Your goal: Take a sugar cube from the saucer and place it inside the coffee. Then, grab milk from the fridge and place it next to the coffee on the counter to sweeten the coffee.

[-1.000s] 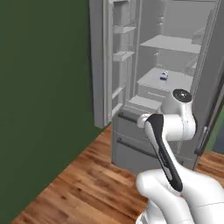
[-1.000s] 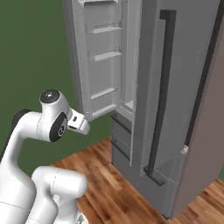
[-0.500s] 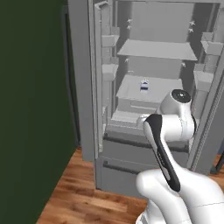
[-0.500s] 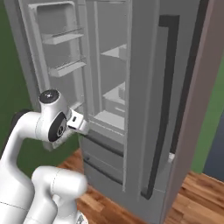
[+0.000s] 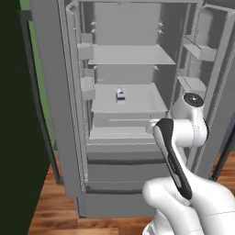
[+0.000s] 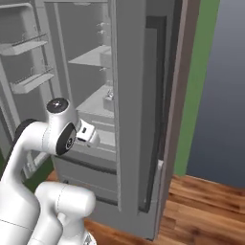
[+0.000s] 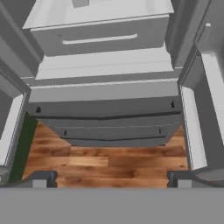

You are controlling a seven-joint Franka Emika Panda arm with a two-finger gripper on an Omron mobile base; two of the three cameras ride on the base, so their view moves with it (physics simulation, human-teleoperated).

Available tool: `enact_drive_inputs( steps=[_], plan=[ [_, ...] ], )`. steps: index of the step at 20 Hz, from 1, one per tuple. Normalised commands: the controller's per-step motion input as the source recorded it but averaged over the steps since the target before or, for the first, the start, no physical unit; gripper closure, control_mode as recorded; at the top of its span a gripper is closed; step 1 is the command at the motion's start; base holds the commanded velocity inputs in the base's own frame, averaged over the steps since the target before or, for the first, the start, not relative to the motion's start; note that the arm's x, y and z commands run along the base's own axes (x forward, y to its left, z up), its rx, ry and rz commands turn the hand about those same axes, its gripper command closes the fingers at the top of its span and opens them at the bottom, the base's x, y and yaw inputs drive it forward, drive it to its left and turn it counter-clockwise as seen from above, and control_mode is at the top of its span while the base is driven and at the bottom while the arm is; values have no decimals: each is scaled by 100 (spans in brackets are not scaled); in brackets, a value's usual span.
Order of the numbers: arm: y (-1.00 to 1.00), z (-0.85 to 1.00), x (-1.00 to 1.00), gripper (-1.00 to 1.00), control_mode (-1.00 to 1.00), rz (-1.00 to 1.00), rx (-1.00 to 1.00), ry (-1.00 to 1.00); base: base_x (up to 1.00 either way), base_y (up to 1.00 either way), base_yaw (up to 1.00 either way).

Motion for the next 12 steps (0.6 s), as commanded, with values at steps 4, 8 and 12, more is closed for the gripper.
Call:
enact_drive_inputs(
  steps=[4, 8, 12],
  plan=[
    [0, 0, 0, -100, 100, 0, 0, 0, 42, 62, -22],
    [0, 0, 0, -100, 100, 0, 0, 0, 35, 30, -11],
    [0, 0, 0, -100, 100, 0, 0, 0, 41, 0, -6]
  ],
)
